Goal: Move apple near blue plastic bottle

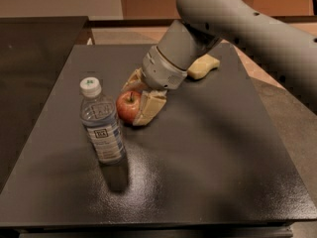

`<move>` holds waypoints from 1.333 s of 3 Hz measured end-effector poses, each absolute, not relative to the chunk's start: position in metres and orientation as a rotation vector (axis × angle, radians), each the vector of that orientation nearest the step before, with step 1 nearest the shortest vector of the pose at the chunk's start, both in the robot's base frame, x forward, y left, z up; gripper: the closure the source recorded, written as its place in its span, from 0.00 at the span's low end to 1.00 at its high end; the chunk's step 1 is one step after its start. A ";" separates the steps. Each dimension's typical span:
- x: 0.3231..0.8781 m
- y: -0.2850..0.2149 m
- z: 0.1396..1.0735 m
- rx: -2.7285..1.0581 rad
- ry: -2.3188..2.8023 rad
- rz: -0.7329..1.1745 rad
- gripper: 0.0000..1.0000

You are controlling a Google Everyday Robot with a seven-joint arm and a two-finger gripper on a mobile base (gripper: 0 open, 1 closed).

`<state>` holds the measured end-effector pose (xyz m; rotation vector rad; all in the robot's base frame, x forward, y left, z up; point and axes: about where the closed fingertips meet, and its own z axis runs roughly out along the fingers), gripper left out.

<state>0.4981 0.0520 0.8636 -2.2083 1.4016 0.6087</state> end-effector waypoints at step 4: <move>0.479 0.053 0.859 -2.267 1.342 0.670 0.00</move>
Offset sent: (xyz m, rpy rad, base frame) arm -0.0281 -0.0036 -0.0061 0.0022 0.0527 0.1062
